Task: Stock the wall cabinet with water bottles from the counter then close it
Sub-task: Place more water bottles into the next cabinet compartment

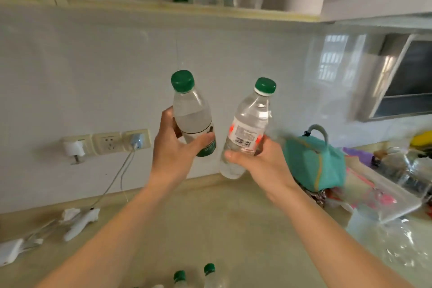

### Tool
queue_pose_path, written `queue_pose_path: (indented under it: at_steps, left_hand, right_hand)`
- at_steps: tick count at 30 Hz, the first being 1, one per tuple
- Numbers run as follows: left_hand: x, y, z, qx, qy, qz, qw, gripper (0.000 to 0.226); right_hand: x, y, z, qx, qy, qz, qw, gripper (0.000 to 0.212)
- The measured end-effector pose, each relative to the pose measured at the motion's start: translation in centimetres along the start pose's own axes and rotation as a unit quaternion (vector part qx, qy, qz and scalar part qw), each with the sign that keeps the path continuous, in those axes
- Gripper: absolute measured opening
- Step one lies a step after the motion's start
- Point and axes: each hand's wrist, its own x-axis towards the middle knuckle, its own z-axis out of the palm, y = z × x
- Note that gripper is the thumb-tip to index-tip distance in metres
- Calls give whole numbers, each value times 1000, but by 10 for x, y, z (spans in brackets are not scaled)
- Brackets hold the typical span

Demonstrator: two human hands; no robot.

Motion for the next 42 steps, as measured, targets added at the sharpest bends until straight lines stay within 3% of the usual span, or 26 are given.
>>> queue_pose_path:
  at_steps: [10, 16, 22, 27, 32, 36, 42]
  left_hand:
    - [79, 149, -33, -67, 1, 172, 983, 56]
    - [128, 219, -32, -92, 21, 222, 971, 50]
    - [181, 243, -23, -42, 42, 201, 978, 36]
    - [208, 225, -12, 0, 71, 113, 991, 41]
    - [228, 212, -21, 25, 68, 91, 993, 40]
    - [238, 205, -37, 63, 57, 89, 992, 43]
    - [246, 196, -59, 101, 61, 88, 989, 40]
  right_hand:
    - [34, -163, -28, -11, 9, -155, 988, 41]
    - [77, -231, -54, -18, 42, -229, 972, 28]
    - [131, -263, -67, -83, 79, -236, 965, 35]
    - [172, -265, -70, -145, 59, -209, 965, 49]
    - [201, -254, -58, -184, 55, -214, 958, 82]
    - [214, -244, -48, -208, 96, -190, 955, 86]
    - [217, -226, -36, -200, 161, -238, 937, 88]
